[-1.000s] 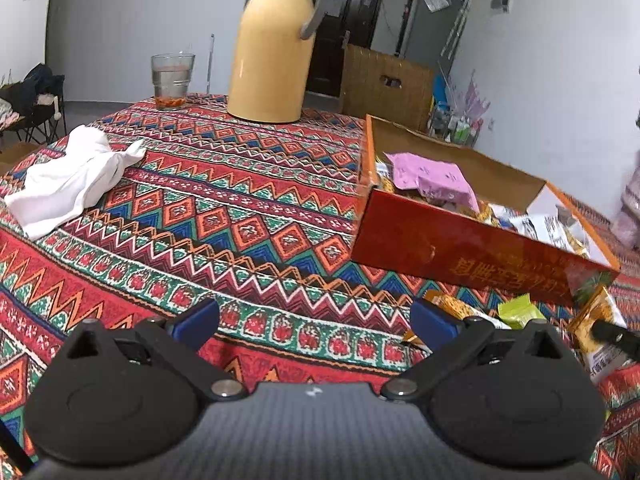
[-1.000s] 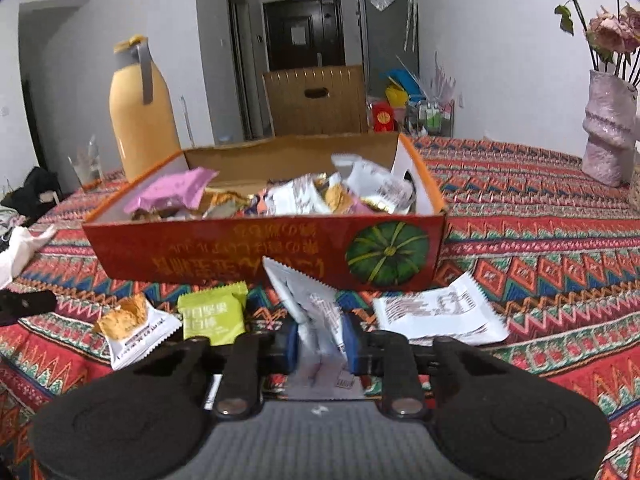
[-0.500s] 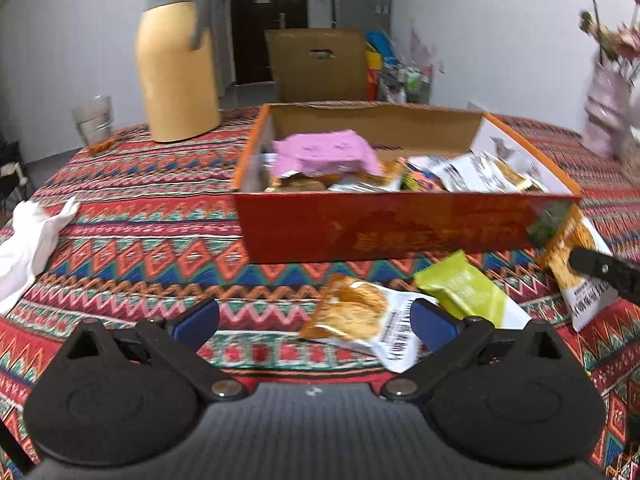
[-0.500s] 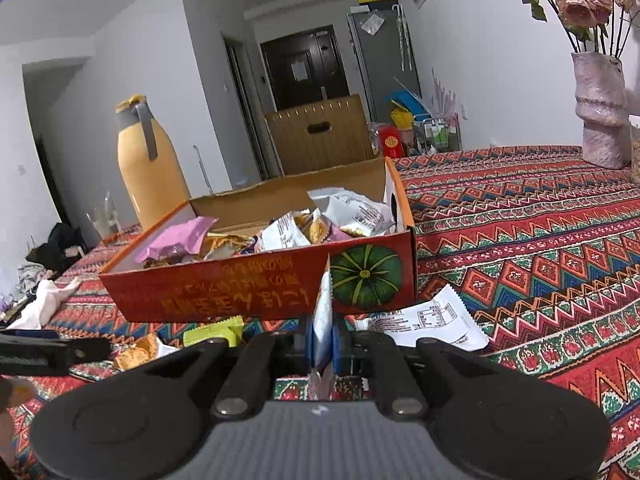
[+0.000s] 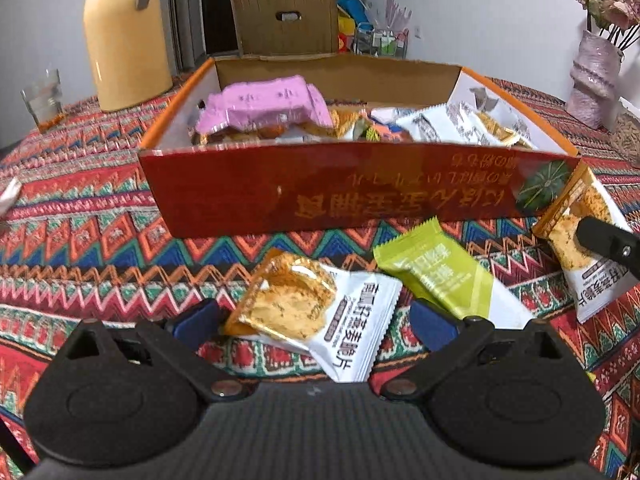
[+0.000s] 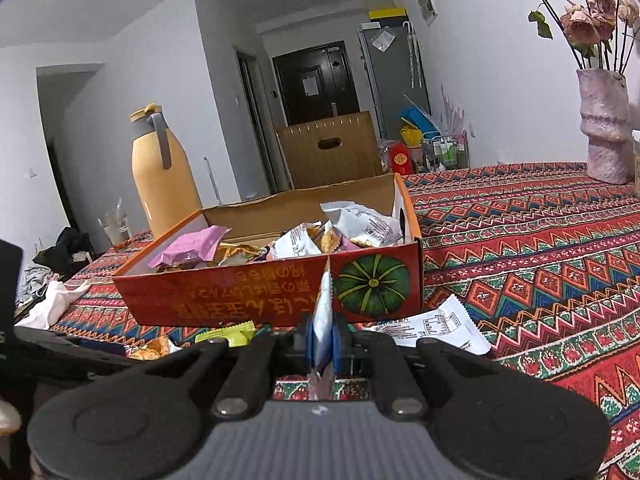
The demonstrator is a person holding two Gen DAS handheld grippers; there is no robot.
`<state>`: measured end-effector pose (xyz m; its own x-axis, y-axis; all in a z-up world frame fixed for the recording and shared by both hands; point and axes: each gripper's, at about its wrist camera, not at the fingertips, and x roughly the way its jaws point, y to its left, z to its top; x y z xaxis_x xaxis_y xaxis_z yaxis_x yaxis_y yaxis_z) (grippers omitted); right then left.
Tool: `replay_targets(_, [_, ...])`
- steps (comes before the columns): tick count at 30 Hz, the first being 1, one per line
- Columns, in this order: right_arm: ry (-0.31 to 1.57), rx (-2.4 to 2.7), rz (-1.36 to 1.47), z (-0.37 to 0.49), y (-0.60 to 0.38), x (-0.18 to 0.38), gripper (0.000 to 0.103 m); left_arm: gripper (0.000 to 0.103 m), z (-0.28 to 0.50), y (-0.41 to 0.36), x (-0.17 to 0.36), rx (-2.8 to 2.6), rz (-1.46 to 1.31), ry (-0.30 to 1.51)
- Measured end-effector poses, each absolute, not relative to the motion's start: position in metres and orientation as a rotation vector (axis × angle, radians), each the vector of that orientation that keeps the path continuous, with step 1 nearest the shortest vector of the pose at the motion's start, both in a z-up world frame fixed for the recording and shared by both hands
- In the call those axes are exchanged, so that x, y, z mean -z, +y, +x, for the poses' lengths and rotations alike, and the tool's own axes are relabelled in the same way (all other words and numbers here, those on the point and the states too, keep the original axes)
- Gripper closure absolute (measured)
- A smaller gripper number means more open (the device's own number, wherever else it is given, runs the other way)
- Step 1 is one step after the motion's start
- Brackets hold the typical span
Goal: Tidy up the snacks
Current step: 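Grasp the pumpkin-seed crisp packet with the left gripper while the right tool holds the white packet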
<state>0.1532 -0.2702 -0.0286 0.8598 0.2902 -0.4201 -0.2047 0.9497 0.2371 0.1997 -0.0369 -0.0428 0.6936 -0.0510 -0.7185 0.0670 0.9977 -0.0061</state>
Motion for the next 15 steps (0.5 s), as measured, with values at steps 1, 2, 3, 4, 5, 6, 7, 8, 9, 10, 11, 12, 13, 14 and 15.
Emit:
replay_targets(1, [0.469, -0.261, 0.188, 0.153, -0.270, 0.029, 0.094, 0.000, 0.199, -0.037, 0.044, 0.066, 0.020, 0.796])
replay_targets(2, [0.470, -0.262, 0.187, 0.153, -0.270, 0.029, 0.094, 0.000, 0.198, -0.036, 0.044, 0.066, 0.014, 0.791])
replay_targets(3, [0.469, -0.262, 0.186, 0.153, -0.270, 0.029, 0.094, 0.001, 0.198, -0.035, 0.044, 0.066, 0.007, 0.786])
replay_targets(4, [0.468, -0.263, 0.184, 0.153, -0.269, 0.029, 0.094, 0.003, 0.197, -0.034, 0.043, 0.065, -0.001, 0.782])
replay_targets(5, [0.468, -0.264, 0.184, 0.153, -0.269, 0.029, 0.094, 0.006, 0.196, -0.033, 0.043, 0.065, -0.006, 0.776])
replay_targets(6, [0.468, -0.264, 0.183, 0.153, -0.269, 0.029, 0.094, 0.012, 0.195, -0.032, 0.042, 0.067, -0.010, 0.769])
replay_targets(7, [0.468, -0.264, 0.183, 0.153, -0.268, 0.029, 0.094, 0.015, 0.194, -0.032, 0.042, 0.070, -0.010, 0.764])
replay_targets(8, [0.469, -0.264, 0.183, 0.153, -0.268, 0.029, 0.094, 0.022, 0.193, -0.032, 0.041, 0.069, -0.002, 0.756])
replay_targets(9, [0.468, -0.264, 0.182, 0.152, -0.268, 0.029, 0.094, 0.028, 0.190, -0.033, 0.040, 0.070, 0.012, 0.748])
replay_targets(10, [0.469, -0.264, 0.181, 0.153, -0.268, 0.029, 0.094, 0.031, 0.188, -0.035, 0.040, 0.072, 0.022, 0.743])
replay_targets(11, [0.470, -0.263, 0.180, 0.153, -0.267, 0.030, 0.094, 0.037, 0.187, -0.037, 0.039, 0.073, 0.032, 0.738])
replay_targets(12, [0.471, -0.263, 0.181, 0.153, -0.267, 0.030, 0.094, 0.039, 0.187, -0.038, 0.038, 0.075, 0.035, 0.733])
replay_targets(13, [0.471, -0.264, 0.182, 0.153, -0.267, 0.030, 0.094, 0.041, 0.186, -0.038, 0.038, 0.075, 0.032, 0.727])
replay_targets(14, [0.470, -0.265, 0.182, 0.153, -0.267, 0.030, 0.094, 0.043, 0.185, -0.037, 0.037, 0.074, 0.028, 0.722])
replay_targets(15, [0.468, -0.265, 0.182, 0.153, -0.267, 0.030, 0.094, 0.045, 0.185, -0.036, 0.036, 0.074, 0.023, 0.717])
